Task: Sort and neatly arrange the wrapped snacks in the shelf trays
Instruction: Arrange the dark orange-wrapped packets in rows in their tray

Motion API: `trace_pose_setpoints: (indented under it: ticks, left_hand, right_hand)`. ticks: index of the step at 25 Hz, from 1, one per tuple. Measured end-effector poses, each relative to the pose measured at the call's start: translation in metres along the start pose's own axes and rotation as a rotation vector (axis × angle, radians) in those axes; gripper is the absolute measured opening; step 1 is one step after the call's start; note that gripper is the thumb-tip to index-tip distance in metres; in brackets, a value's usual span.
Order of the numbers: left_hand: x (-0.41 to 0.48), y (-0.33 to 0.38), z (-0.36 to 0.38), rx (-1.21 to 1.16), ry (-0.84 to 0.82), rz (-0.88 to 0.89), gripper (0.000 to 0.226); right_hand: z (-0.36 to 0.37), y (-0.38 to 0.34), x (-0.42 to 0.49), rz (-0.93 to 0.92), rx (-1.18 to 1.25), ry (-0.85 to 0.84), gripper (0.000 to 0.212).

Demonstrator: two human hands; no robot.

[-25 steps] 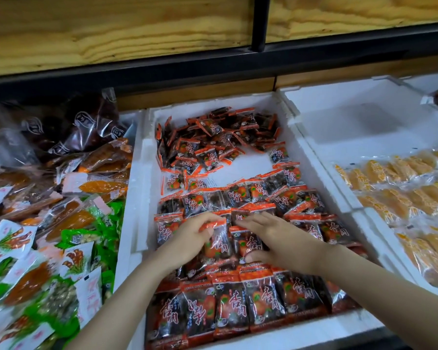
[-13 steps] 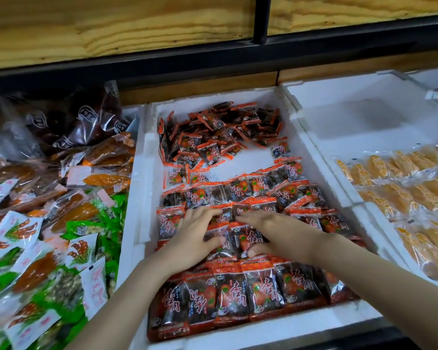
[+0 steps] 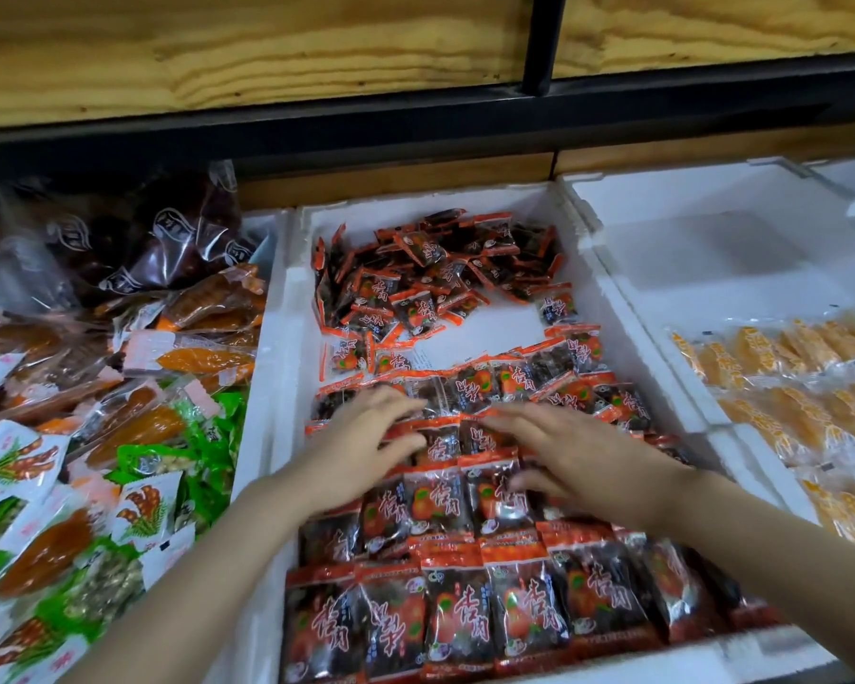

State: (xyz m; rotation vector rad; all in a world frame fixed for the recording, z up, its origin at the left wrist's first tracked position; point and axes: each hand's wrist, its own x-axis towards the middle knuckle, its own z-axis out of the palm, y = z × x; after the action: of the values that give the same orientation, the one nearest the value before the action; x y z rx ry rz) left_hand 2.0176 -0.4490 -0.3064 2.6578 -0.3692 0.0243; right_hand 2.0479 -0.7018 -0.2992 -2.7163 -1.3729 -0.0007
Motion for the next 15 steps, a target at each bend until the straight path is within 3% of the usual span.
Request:
trace_pose_setpoints:
  ticks: [3,5,9,15]
  left_hand:
    - [0.037,-0.018,-0.019,-0.014,0.167,-0.057,0.042]
    - [0.066,-0.033,-0.021,0.017,0.144,-0.104,0.044]
    - [0.107,-0.066,-0.016,0.150,-0.016,-0.262,0.055]
    - [0.114,-0.087,-0.017,0.194,0.026,-0.387,0.063]
  right_hand:
    - [-0.015,0.037,0.026,0.122,0.083,0.181,0.051]
    - [-0.017,0.062,0.049,0.252,0.189,0.214,0.045]
    - [-0.001,0.079,0.110,0.292,0.384,0.152,0.044]
    - [0.035,0.050,0.194,0.222,0.589,0.014,0.054]
